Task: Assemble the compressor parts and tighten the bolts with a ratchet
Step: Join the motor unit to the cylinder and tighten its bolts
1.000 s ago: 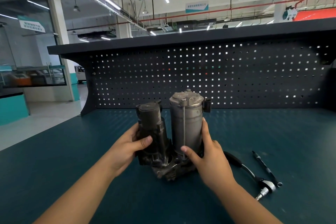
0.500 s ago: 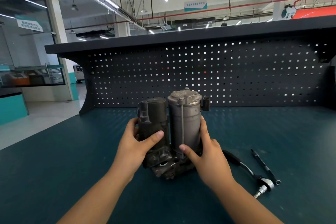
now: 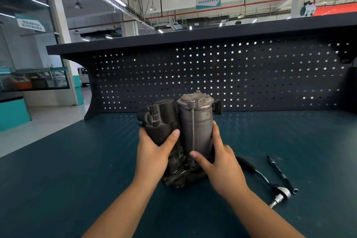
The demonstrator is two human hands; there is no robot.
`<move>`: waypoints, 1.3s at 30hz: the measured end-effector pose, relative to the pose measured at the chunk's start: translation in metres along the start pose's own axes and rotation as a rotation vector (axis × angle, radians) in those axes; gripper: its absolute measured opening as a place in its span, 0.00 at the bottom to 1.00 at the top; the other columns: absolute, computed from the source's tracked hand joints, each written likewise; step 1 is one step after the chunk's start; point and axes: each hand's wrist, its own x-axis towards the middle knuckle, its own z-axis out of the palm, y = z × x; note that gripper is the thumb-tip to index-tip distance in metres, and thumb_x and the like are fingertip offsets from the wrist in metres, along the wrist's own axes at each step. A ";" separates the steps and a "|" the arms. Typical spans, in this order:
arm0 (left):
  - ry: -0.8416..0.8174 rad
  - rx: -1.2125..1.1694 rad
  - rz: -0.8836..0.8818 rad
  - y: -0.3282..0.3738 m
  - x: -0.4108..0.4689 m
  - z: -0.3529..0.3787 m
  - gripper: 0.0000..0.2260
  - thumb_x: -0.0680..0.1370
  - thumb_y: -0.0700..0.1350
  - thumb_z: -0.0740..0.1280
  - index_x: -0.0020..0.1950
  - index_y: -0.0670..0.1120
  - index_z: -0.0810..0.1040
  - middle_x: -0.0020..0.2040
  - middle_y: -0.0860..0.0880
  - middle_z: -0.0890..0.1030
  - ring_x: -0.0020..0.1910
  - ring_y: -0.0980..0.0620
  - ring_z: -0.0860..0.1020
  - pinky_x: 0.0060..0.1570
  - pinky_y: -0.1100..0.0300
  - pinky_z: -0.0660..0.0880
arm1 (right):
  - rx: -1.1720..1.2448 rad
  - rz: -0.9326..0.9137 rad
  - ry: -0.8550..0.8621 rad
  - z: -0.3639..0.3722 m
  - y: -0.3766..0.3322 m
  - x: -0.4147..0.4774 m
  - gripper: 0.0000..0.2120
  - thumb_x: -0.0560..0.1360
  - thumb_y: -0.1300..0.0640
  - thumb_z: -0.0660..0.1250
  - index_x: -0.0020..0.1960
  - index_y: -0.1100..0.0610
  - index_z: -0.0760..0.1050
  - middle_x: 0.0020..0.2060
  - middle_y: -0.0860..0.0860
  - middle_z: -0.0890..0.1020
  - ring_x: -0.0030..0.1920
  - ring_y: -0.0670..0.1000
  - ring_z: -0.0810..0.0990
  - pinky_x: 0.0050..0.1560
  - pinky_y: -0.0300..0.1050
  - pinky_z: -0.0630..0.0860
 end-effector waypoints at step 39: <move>-0.487 0.032 0.043 0.008 0.025 -0.039 0.23 0.64 0.55 0.67 0.58 0.49 0.72 0.47 0.57 0.79 0.39 0.69 0.77 0.37 0.75 0.72 | 0.025 0.009 0.012 0.002 0.002 0.001 0.45 0.60 0.25 0.52 0.69 0.31 0.31 0.46 0.47 0.71 0.48 0.46 0.68 0.42 0.45 0.71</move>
